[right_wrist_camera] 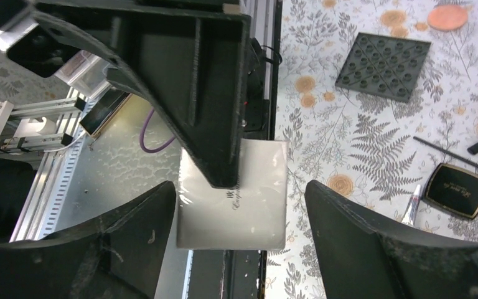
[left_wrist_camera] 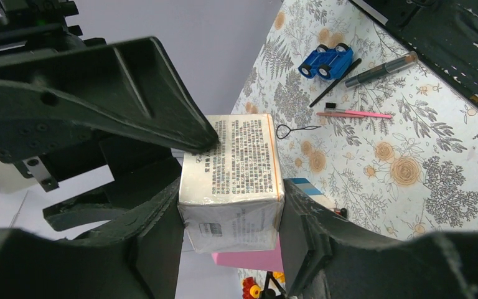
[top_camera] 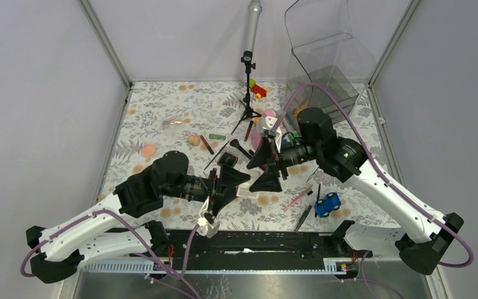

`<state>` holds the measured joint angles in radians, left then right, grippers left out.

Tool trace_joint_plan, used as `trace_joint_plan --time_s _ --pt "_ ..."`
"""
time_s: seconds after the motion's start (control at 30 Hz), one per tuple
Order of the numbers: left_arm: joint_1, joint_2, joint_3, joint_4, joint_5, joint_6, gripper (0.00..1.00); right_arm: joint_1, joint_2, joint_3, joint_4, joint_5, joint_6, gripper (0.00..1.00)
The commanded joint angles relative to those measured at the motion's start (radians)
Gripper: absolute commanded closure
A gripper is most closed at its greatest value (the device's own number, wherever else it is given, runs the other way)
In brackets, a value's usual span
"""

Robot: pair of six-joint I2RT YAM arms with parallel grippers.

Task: Organize the makeup
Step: Pick up the makeup from the center of the board.

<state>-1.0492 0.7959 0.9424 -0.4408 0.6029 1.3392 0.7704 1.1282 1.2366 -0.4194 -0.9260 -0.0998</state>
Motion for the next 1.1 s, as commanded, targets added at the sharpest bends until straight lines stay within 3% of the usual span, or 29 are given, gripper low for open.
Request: trace_joint_plan --time_s 0.0,0.63,0.93,1.07 --pt "-0.002 -0.003 0.073 0.030 0.020 0.053 1.00 0.011 0.012 0.056 -0.067 0.044 -0.067 0.18" --pt "-0.001 -0.008 0.072 0.014 -0.016 0.076 1.00 0.011 0.061 0.091 -0.141 0.016 -0.088 0.15" --pt "-0.001 0.009 0.073 0.014 -0.037 0.084 1.00 0.012 0.059 0.080 -0.136 -0.015 -0.079 0.35" --pt "-0.002 0.010 0.072 0.014 -0.054 0.077 1.00 0.011 0.045 0.065 -0.121 -0.039 -0.069 0.54"
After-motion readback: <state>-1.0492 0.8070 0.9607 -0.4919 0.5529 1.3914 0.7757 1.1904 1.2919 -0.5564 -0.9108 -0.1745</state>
